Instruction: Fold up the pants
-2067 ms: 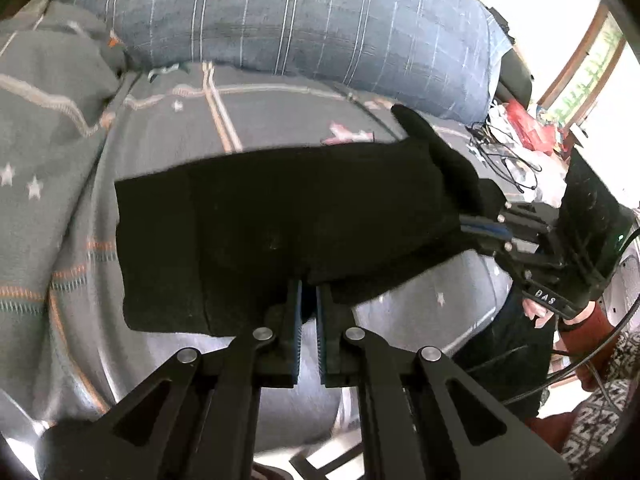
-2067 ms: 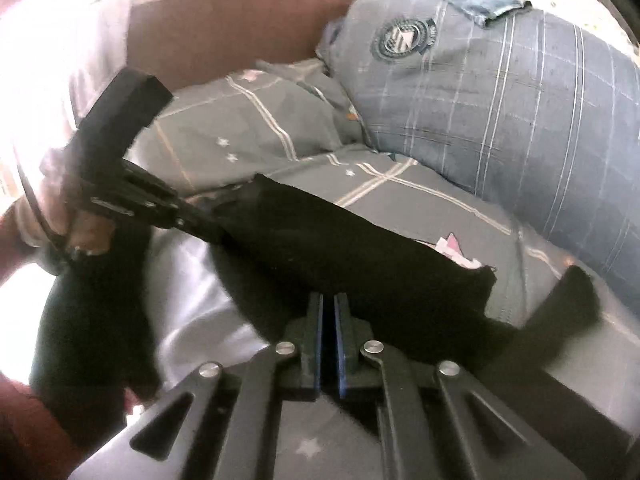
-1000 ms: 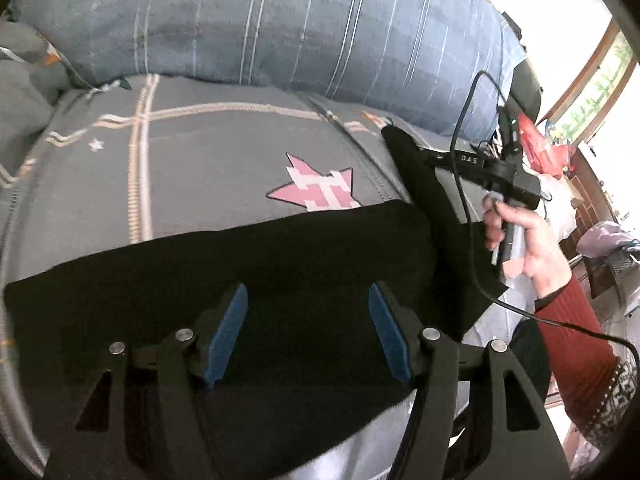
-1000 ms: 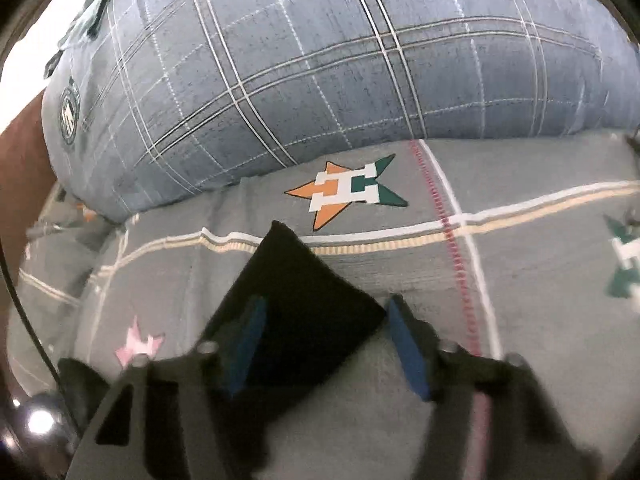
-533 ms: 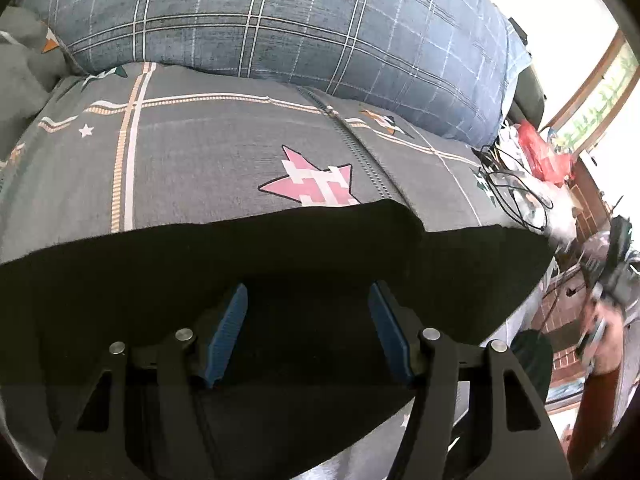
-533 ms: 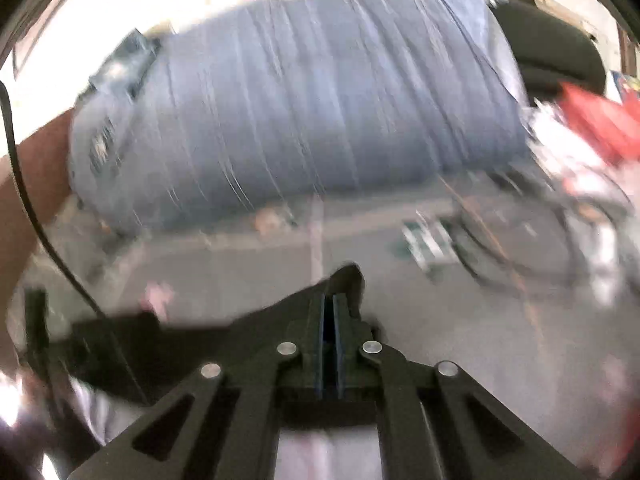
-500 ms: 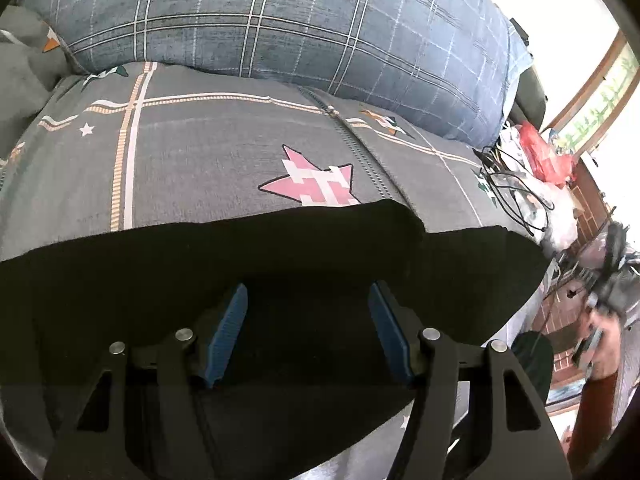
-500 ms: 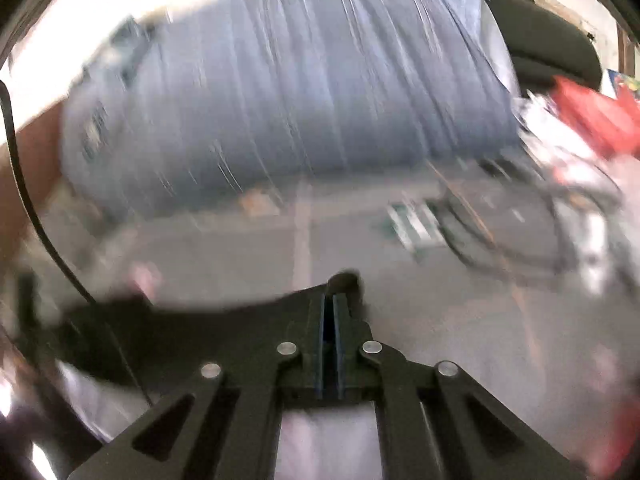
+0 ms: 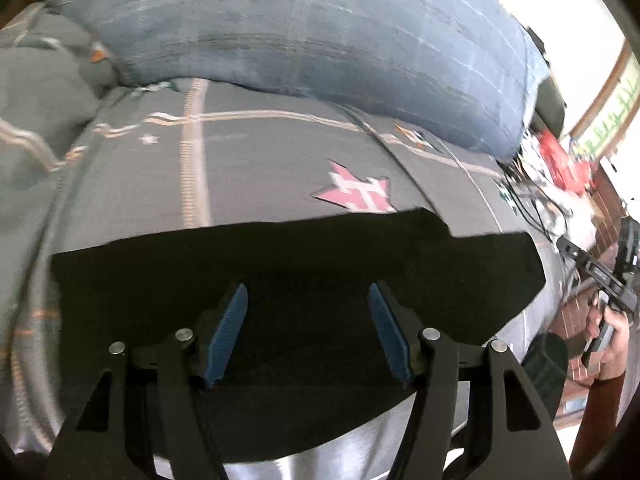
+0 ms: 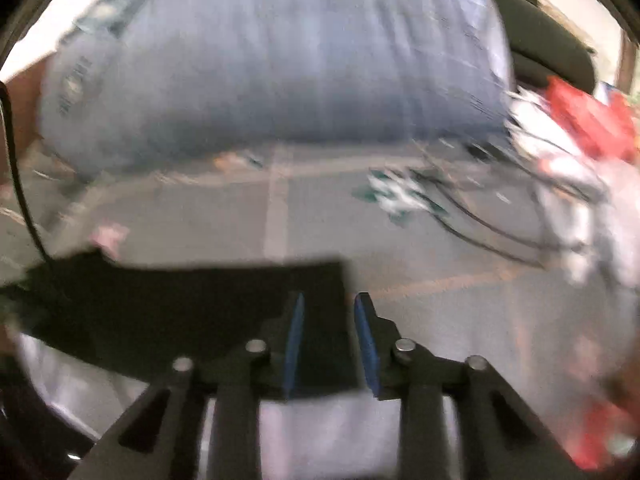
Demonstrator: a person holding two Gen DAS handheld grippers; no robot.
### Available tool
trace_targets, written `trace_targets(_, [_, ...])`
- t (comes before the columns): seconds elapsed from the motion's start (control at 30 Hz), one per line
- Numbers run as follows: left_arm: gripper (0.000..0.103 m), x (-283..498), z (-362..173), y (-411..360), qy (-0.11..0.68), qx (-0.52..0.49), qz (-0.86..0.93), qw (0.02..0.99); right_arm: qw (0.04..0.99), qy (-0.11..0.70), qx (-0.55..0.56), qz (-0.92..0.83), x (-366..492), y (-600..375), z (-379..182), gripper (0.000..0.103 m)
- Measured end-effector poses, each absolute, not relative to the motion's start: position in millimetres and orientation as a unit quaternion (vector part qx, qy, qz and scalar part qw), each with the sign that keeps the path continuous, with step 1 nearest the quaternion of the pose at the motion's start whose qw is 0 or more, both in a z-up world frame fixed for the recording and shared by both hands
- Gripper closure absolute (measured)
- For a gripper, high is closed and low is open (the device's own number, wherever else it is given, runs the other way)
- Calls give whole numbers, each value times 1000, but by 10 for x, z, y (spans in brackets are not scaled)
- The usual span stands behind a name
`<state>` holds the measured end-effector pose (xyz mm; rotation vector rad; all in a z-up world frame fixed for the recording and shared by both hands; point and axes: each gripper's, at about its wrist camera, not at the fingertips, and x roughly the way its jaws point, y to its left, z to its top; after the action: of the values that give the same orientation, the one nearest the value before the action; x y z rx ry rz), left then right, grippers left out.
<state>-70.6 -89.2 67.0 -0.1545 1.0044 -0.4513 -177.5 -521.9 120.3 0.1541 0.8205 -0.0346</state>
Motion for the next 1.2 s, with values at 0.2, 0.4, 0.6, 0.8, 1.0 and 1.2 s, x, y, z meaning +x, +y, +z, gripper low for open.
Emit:
trace_targets(0.2, [29, -798, 711, -323, 464, -114, -155, 865, 900, 386, 107, 173, -1113, -4258, 1006, 59])
trace_targets(0.4, [28, -902, 634, 118, 468, -141, -106, 866, 865, 439, 75, 230, -449, -3503, 563, 59])
trace_targets(0.6, [28, -950, 431, 124, 496, -117, -99, 855, 873, 432, 17, 227, -348, -3193, 534, 96])
trace_targets(0.8, [28, -849, 268, -5, 510, -82, -81, 852, 890, 411, 55, 188, -284, -3347, 471, 96])
trace_targets(1.0, [28, -843, 392, 33, 497, -84, -66, 861, 890, 411, 81, 180, -357, -3405, 471, 81])
trace_targets(1.2, [28, -969, 635, 20, 458, -105, -83, 879, 904, 380, 53, 191, -762, -3450, 759, 81])
